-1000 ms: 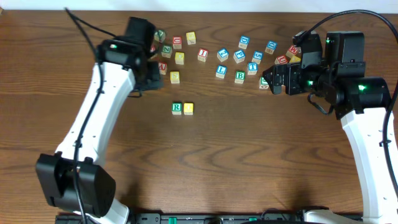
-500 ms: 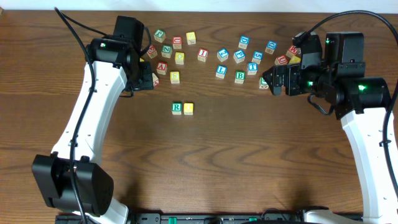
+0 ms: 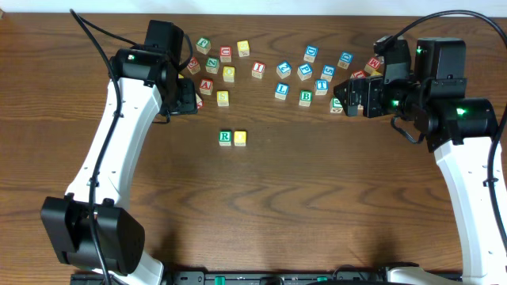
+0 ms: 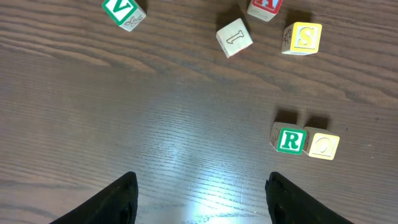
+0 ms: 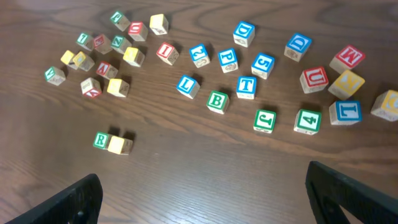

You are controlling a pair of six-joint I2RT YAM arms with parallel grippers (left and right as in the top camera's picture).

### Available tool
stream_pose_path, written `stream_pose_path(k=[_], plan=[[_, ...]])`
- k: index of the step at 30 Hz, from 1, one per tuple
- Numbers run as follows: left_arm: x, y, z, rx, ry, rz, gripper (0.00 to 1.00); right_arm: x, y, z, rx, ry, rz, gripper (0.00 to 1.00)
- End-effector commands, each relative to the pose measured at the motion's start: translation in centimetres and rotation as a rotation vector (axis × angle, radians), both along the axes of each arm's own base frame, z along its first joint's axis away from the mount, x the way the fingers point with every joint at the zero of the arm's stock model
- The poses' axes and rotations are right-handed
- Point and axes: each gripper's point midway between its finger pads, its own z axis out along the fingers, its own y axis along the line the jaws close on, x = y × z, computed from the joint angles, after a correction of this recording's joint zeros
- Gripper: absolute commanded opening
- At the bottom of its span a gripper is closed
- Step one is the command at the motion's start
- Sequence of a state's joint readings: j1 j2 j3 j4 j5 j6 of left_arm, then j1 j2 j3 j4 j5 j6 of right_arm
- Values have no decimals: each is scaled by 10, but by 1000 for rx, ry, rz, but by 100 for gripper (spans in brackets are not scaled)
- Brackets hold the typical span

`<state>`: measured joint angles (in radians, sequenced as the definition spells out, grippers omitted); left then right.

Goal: Spell out ROBOT
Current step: 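Release the O block and retract the left arm, then move the right gripper to the green B block and grasp it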

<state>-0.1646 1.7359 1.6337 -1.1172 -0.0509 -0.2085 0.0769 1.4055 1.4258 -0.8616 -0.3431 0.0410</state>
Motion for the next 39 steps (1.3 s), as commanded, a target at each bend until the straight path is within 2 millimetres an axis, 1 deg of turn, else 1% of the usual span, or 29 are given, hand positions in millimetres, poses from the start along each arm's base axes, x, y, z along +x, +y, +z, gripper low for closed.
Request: stream_pose_path(k=[1,5,8,12,16,18,19,23,26,30,35,39], plan=[[2,0,10,-9,-34,-2,65,2,-5,3,24,23,-68,99],[7,0,11,-12,-53,-2,65,3,-2,2,23,38,-108,97],[12,-1,13,-15,-75,-3,65,9,3,5,0,51,-126,96],[18,0,18,-20,-104,3,65,25,13,7,-60,112,-128,96],[22,11,26,-23,-136,30,65,46,24,-5,-102,199,-164,92],[23,18,30,-23,-149,49,65,57,30,-17,-116,241,-201,86],[23,22,30,-23,-150,58,65,60,32,-24,-123,258,-226,85],[22,34,29,-20,-144,89,65,70,39,-62,-159,335,-315,79],[22,38,29,-19,-144,99,65,75,43,-92,-184,395,-362,76],[22,39,29,-19,-144,100,65,82,52,-128,-206,449,-363,70],[22,38,29,-19,-144,100,65,96,59,-163,-216,472,-358,63],[22,38,29,-19,-144,100,65,104,64,-179,-216,468,-351,59]])
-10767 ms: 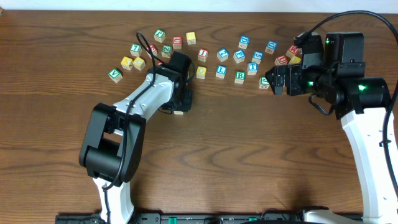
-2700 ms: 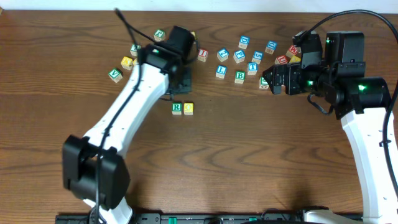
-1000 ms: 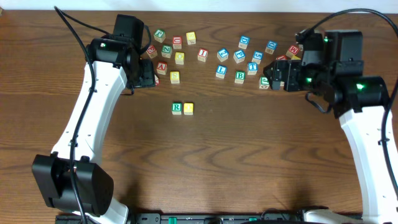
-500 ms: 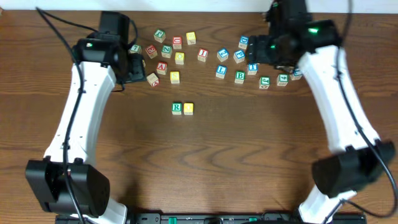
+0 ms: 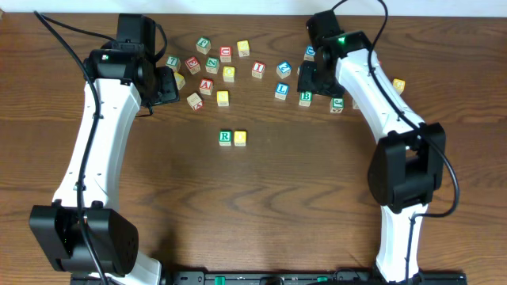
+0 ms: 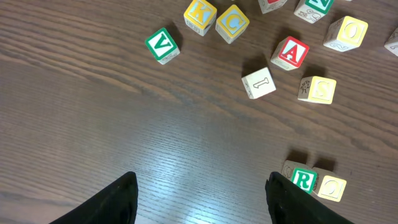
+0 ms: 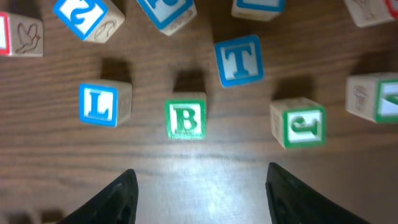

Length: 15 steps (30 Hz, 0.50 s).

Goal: Spell out ROBOT
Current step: 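Move the right gripper to the green B block and grasp it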

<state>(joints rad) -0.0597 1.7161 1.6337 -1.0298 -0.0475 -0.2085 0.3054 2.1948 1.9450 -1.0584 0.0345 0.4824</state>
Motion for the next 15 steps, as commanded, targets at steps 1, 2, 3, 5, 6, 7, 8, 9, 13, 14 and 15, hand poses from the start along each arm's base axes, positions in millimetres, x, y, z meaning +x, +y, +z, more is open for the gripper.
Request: stream_pose_path(k=[1,2,3,5,6,7,8,9,13,14,15], plan=[[1,1,15,-2,-38,-4,65,8,10,-8,-7,-17,6,59],[1,1,15,-2,-38,-4,65,11,14,-17,-12,-18,30,57],[1,1,15,-2,-37,-4,65,12,16,-23,-14,-14,32,57],[1,1,15,-2,-37,-4,65,14,17,-34,-17,-5,33,56],[1,1,15,-2,-37,-4,65,15,17,-41,-19,3,34,55],[1,1,15,-2,-37,-4,65,15,17,-45,-21,9,34,54],[1,1,15,-2,-37,-4,65,15,17,-52,-24,17,34,53],[1,1,15,-2,-37,-4,65,15,17,-56,-27,23,38,52],[1,1,15,-2,-37,-4,65,15,16,-74,-48,44,57,43],[1,1,15,-2,-37,-4,65,15,15,-75,-53,43,57,41],[0,1,15,-2,-37,-4,65,16,13,-78,-63,44,54,41]])
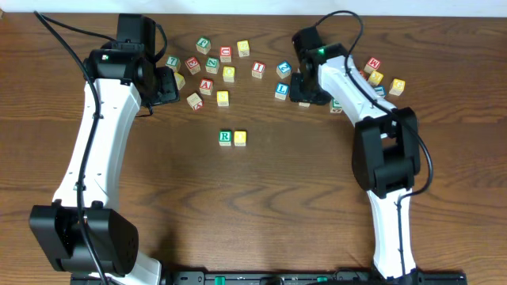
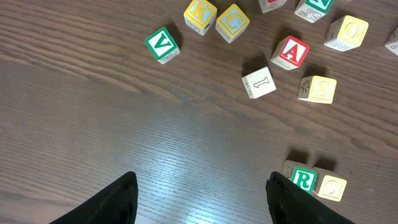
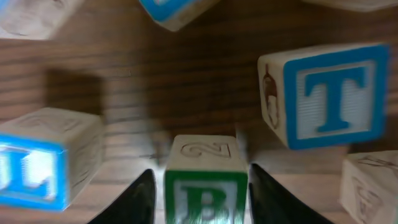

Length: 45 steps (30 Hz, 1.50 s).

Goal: Spell out ROBOT
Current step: 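Move the right gripper to the green B block and grasp it, then place the B block to the right of the O block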

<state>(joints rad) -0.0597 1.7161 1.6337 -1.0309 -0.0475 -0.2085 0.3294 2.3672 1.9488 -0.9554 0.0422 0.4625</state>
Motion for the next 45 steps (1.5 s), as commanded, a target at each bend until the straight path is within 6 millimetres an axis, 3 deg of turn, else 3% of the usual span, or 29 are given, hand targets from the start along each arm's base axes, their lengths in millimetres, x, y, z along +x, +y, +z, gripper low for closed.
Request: stream_pose_path(k=[1,11,18,22,28,32,35,42,45], plan=[[1,1,15,-2,-38,-4,65,6,-2,-2,-34,-18,14,41],[1,1,15,-2,-38,-4,65,14,1,0,-39,-56,92,39],[1,1,15,-2,-38,-4,65,10,0,2,-44,-38,97,26],[1,1,15,-2,-38,-4,65,12,1,15,-41,-49,97,23],[1,1,15,-2,-38,-4,65,10,5,49,-14,-75,104,20],[1,1,15,-2,-39,-4,65,-8,24,67,39,-53,144,16],[1,1,15,-2,-39,-4,65,-25,43,69,50,-17,189,15],[2,1,15,-2,-42,-3,65,-82,89,41,18,104,288,17],[2,1,16,-2,-44,-3,65,-96,101,30,16,121,280,16]])
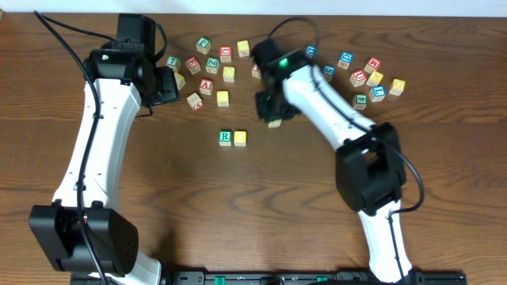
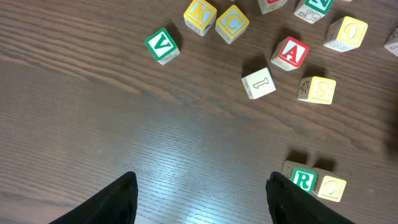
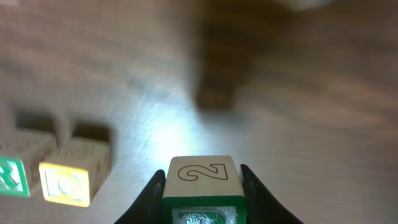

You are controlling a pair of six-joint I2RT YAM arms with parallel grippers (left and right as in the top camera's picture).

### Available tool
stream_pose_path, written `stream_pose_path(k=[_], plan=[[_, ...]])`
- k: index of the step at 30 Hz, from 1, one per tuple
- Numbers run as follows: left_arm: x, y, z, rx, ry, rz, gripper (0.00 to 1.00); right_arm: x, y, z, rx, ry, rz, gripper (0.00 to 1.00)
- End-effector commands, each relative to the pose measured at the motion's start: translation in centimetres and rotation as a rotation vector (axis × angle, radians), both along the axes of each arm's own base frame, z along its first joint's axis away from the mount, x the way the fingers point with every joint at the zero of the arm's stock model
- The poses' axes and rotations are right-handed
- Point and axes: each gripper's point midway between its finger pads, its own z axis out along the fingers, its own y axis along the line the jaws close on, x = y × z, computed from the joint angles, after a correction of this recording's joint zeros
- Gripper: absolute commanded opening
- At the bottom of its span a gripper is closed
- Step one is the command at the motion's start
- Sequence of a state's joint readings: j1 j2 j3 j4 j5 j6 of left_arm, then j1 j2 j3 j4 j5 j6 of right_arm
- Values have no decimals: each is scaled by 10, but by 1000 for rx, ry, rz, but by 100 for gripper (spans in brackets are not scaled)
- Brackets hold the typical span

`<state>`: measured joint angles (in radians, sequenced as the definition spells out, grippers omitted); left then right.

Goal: Spell out ROBOT
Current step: 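Place the B block to the right of the O block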

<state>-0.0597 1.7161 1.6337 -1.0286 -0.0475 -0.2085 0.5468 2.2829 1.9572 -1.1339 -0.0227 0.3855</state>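
Observation:
A green R block [image 1: 225,138] and a yellow O block [image 1: 240,138] stand side by side mid-table; the left wrist view shows the R block [image 2: 303,179] and O block [image 2: 331,185] at lower right. My right gripper [image 1: 274,119] is shut on the green B block [image 3: 202,186], whose top face shows a red 2. It hangs just right of the O block [image 3: 68,180], clear of the table. My left gripper [image 2: 199,202] is open over bare wood, far left of the pair [image 1: 170,85].
Several loose letter blocks lie along the back: a group at back left [image 1: 210,67] with A [image 2: 292,52], S [image 2: 318,89], V [image 2: 161,45], and a group at back right [image 1: 372,79]. The right arm spans the blocks between them.
My right gripper, then down around the B block among the loose blocks, now holds it lifted and has moved left to just right of the O block. The left arm is unchanged.
First both grippers were open, the right far off at the right, the left near the R and O pair. Then the left had drawn back and the right hovered over B. It then straddled B, and now holds it beside the O.

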Motion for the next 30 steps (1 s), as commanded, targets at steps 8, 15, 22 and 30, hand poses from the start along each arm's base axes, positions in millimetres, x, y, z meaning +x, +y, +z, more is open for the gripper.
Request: stream_pose_path(k=[8,15,22,30], plan=[[1,1,15,-2,-41,-3,65,-25,35,-23,31,-6,-69,15],[1,1,15,-2,-41,-3,66,-25,46,-24,27,-46,-79,16],[1,1,15,-2,-41,-4,66,-32,47,-24,-13,-60,-110,16],[1,1,15,-2,-41,-4,66,-31,46,-26,-29,-69,-122,19]])
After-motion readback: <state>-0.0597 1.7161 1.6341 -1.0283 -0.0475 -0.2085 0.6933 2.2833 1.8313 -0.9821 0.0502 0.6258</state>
